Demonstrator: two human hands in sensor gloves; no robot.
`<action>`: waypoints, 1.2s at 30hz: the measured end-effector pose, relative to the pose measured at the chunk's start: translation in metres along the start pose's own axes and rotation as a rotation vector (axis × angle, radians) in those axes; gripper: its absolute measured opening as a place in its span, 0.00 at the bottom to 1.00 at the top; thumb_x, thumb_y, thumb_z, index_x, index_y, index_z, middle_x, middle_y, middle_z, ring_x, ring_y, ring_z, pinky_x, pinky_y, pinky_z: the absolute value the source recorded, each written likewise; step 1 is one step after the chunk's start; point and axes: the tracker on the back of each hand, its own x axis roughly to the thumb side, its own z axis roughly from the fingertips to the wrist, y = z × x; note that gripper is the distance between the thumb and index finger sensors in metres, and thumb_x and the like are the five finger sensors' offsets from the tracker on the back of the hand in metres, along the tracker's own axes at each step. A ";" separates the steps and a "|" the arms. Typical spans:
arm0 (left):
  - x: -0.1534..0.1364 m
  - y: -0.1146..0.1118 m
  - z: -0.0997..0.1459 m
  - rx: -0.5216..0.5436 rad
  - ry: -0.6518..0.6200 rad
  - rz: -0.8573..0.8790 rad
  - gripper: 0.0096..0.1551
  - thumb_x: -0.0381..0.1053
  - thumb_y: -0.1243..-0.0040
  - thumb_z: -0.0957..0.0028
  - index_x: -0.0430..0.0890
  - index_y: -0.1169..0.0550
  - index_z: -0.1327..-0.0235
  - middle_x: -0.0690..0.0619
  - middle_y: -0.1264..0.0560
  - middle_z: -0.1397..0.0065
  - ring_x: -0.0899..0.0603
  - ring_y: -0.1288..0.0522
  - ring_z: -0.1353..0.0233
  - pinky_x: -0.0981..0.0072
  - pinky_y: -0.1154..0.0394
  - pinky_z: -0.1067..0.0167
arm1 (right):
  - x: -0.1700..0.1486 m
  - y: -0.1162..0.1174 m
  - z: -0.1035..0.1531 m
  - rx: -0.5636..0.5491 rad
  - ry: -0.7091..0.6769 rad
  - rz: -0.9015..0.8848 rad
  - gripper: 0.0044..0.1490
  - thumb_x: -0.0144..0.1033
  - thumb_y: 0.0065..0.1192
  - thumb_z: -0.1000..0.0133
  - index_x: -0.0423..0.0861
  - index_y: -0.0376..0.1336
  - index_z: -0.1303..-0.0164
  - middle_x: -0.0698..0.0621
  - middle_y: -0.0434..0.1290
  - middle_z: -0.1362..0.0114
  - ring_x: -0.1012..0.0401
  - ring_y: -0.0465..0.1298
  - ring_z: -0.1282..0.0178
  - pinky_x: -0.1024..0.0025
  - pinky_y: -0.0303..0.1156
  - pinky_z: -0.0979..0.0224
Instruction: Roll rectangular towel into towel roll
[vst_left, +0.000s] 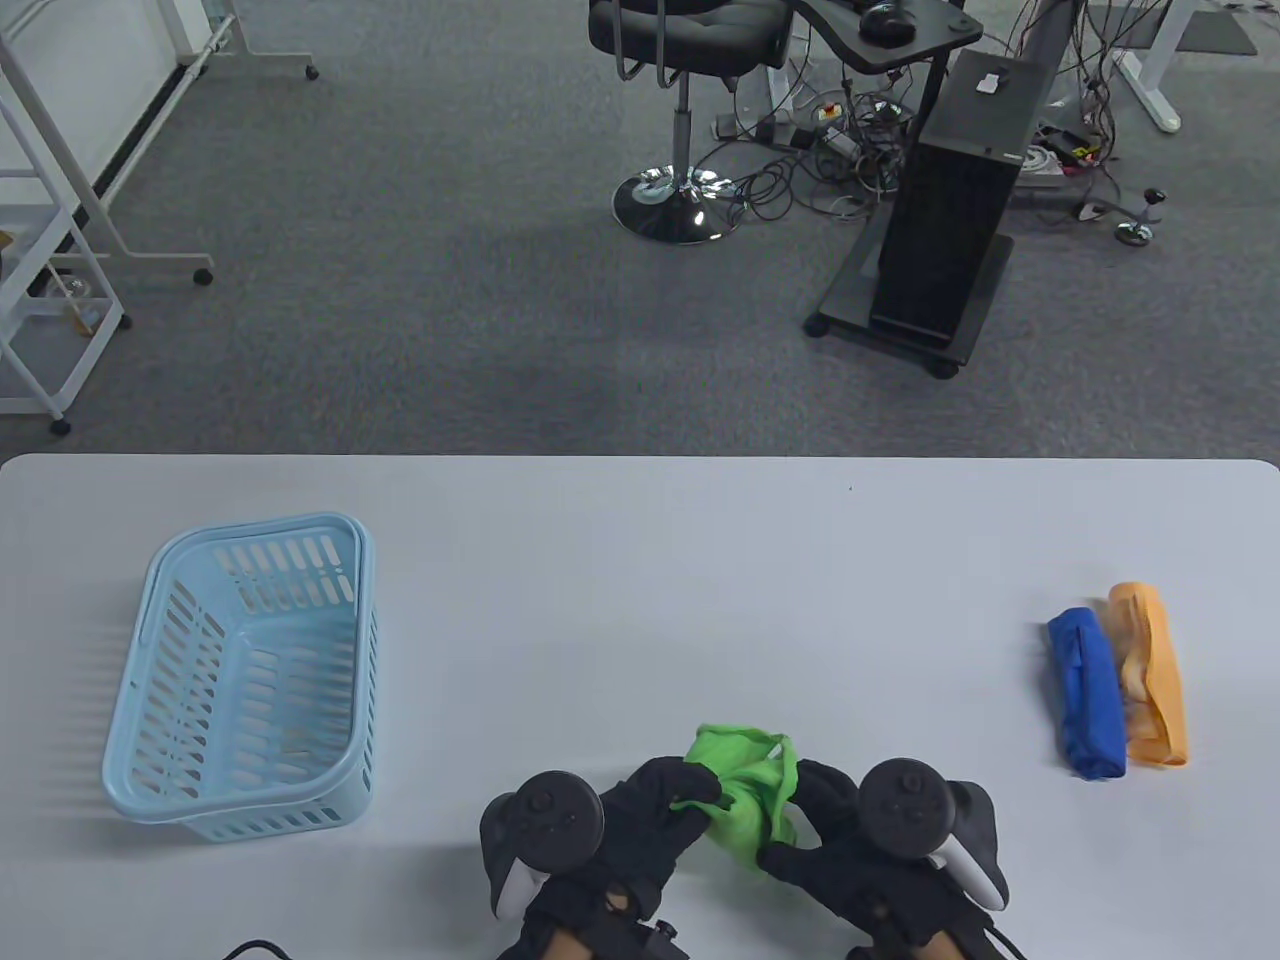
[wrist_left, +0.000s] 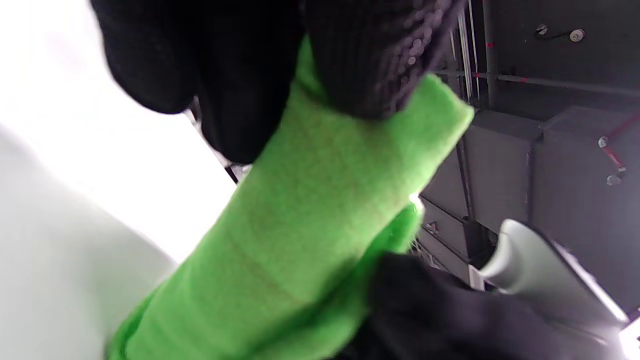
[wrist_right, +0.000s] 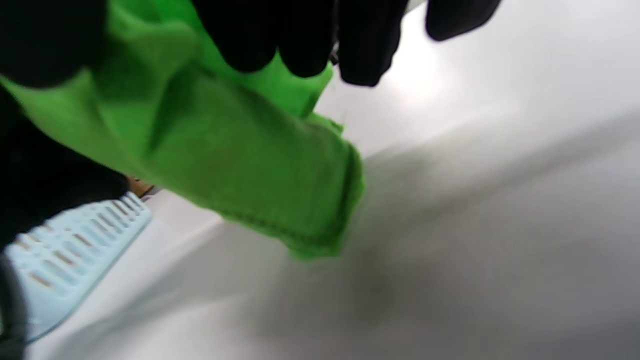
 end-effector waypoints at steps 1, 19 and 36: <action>0.000 -0.003 0.000 -0.013 0.004 0.017 0.23 0.46 0.31 0.58 0.56 0.18 0.47 0.46 0.19 0.34 0.40 0.15 0.40 0.44 0.23 0.41 | 0.000 0.000 0.000 -0.021 0.000 -0.012 0.47 0.56 0.64 0.63 0.49 0.62 0.33 0.45 0.57 0.24 0.46 0.64 0.23 0.36 0.55 0.24; -0.045 0.070 0.024 0.346 0.491 0.028 0.44 0.56 0.41 0.53 0.38 0.33 0.25 0.29 0.37 0.24 0.29 0.25 0.33 0.33 0.31 0.40 | -0.044 -0.068 0.020 -0.568 0.284 0.213 0.30 0.41 0.66 0.62 0.49 0.72 0.48 0.47 0.69 0.33 0.50 0.75 0.34 0.41 0.63 0.28; -0.037 0.073 0.021 0.251 0.388 -0.025 0.38 0.61 0.41 0.54 0.51 0.26 0.27 0.35 0.17 0.38 0.32 0.15 0.44 0.38 0.23 0.48 | -0.059 -0.096 0.045 -0.671 0.376 0.175 0.35 0.47 0.64 0.61 0.48 0.71 0.44 0.46 0.67 0.30 0.49 0.73 0.31 0.41 0.62 0.27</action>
